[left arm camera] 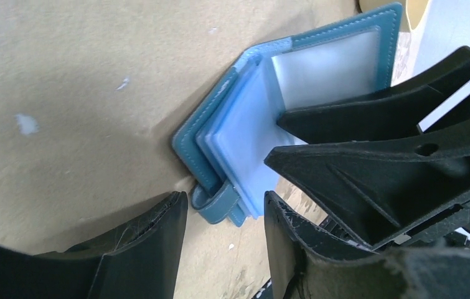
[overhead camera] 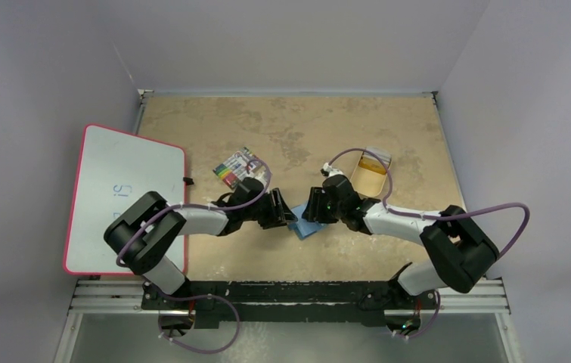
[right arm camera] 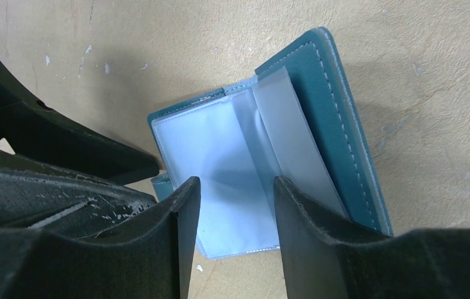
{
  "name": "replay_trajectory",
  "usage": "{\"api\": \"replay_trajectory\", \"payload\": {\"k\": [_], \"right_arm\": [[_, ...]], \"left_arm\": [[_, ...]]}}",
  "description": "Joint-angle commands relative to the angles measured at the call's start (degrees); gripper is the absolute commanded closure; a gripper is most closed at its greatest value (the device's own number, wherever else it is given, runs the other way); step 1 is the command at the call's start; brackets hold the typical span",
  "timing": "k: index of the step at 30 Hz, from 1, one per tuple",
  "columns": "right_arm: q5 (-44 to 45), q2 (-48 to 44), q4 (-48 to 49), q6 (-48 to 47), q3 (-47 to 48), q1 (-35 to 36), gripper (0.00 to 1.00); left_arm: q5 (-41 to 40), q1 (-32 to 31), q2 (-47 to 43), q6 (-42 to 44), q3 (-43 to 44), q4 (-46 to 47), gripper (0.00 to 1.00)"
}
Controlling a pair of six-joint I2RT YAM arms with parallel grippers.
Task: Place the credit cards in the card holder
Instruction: Open the card holder at the center of the board.
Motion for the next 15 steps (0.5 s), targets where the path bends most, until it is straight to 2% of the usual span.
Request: {"api": "replay_trajectory", "payload": {"k": [1, 15], "right_arm": [[0.0, 0.5, -0.1, 0.6, -1.7, 0.1, 0.5], [-1.4, 0.6, 1.5, 1.9, -3.5, 0.1, 0.51]], "left_arm": [[1.2, -0.8, 1.1, 3.2, 2.8, 5.8, 0.53], [4.9, -2.6, 2.4, 5.6, 3.6, 8.6, 0.55]]}}
